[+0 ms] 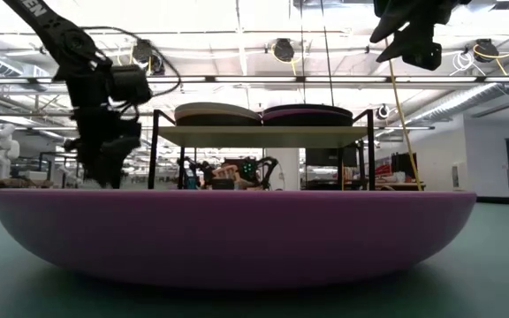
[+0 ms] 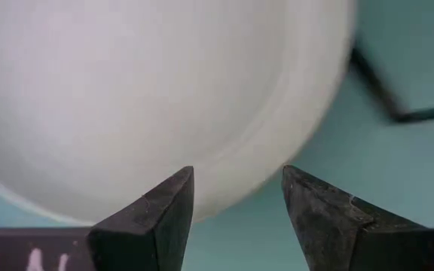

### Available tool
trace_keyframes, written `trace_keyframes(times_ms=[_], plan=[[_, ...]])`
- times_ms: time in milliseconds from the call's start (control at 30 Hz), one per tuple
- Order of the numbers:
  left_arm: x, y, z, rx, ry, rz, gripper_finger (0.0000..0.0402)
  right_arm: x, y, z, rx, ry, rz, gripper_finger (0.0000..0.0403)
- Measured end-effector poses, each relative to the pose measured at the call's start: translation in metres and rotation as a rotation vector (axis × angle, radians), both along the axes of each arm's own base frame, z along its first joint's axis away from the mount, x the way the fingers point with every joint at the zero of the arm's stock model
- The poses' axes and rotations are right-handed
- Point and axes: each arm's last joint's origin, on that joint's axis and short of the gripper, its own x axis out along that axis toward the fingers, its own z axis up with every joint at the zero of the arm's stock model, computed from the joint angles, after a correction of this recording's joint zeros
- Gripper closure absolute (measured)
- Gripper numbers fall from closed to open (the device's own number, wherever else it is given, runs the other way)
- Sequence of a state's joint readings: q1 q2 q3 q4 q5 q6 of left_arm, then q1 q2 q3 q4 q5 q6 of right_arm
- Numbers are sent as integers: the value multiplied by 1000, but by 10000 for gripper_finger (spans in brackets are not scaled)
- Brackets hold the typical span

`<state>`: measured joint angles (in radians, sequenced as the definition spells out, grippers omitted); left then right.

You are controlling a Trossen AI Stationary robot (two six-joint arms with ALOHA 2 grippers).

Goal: Place and stack plates onto a shelf
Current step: Stack the light green plate on top of the white plate on the shelf

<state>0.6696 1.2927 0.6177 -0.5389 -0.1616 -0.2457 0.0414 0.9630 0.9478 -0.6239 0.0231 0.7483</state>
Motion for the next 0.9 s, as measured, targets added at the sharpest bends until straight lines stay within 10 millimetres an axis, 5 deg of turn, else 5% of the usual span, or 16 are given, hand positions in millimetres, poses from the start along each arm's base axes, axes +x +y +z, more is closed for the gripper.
trace_keyframes(times_ms=[233,667,900], plan=[[11,-6,14,48,-4,-112,193,0,0,0,0,0,0,248],[19,-6,-11,-14,66,-166,196,1,0,0,1,-7,1,248],[25,-2,-16,20,85,-233,262,1,0,1,9,-14,-5,248]])
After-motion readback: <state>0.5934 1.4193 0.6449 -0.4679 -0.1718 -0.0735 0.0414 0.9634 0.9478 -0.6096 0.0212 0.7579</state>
